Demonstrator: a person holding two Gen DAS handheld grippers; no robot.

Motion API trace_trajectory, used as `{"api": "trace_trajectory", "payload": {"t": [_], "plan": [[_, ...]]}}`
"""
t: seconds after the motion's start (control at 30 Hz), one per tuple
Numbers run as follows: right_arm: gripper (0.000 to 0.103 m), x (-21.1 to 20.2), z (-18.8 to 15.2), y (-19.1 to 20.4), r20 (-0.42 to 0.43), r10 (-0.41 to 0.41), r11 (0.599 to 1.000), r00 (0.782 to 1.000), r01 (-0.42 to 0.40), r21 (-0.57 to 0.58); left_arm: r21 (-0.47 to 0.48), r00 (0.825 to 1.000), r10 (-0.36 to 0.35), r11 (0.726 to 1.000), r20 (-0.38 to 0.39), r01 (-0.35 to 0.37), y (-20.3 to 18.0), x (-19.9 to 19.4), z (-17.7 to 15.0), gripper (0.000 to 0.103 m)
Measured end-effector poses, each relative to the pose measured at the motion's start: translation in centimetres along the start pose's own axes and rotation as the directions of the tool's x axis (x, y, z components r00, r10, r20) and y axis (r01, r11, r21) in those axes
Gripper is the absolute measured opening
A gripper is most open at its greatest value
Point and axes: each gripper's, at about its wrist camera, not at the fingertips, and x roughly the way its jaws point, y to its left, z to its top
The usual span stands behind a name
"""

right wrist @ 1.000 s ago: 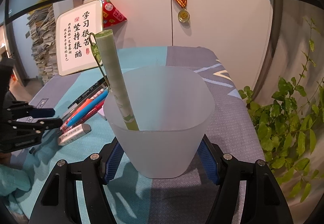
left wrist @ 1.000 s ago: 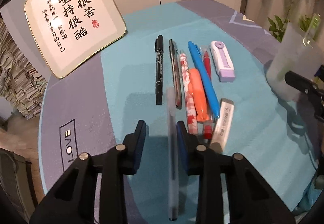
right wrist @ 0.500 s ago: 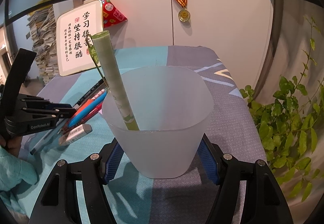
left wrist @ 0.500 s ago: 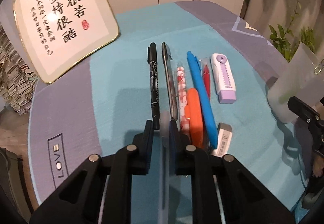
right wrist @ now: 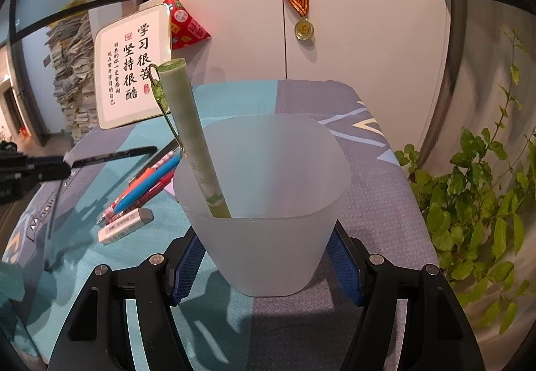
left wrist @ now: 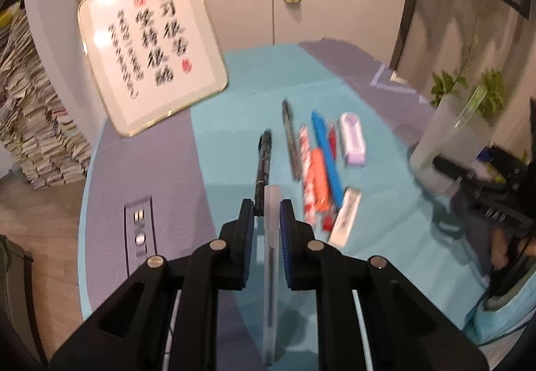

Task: Organize stationery
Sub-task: 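Move the left gripper back to the pens and grasp the clear pen, then lift the clear pen and drop it into the frosted cup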

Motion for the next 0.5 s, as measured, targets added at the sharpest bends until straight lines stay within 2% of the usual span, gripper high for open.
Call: {"api": "trace_trajectory", "payload": {"t": [0.13, 0.2, 0.23, 0.4, 0.5], "plan": [[0.07, 0.0, 0.0, 0.0, -0.001, 0.0, 1.0, 1.0, 0.0, -0.001, -0.047, 0.995, 0.036, 0.998, -0.093, -0.04, 2.0, 2.6, -2.1, 0.014], [0.07, 0.0, 0.0, 0.0, -0.001, 0.001, 1.0, 1.0, -0.001, -0.001, -0.058, 0.991, 0.049, 0.997, -0.125, -0.057, 2.7, 3.4, -2.9, 0.018], [0.07, 0.0, 0.0, 0.0, -0.002, 0.002, 1.0, 1.0, -0.002, 0.0, -0.07, 0.994, 0.04, 0.996, -0.106, -0.048, 2.9, 3.2, -3.1, 0.016], [0.07, 0.0, -0.1, 0.1, -0.007, 0.001, 1.0, 1.0, -0.001, -0.001, -0.036, 0.991, 0.065, 0.997, -0.121, -0.07, 2.4, 3.0, -3.6, 0.016], [0.07, 0.0, 0.0, 0.1, -0.007, 0.001, 1.0, 1.0, -0.001, 0.0, -0.04, 0.99, 0.047, 0.998, -0.129, -0.053, 2.1, 2.8, -3.8, 0.007]]}}
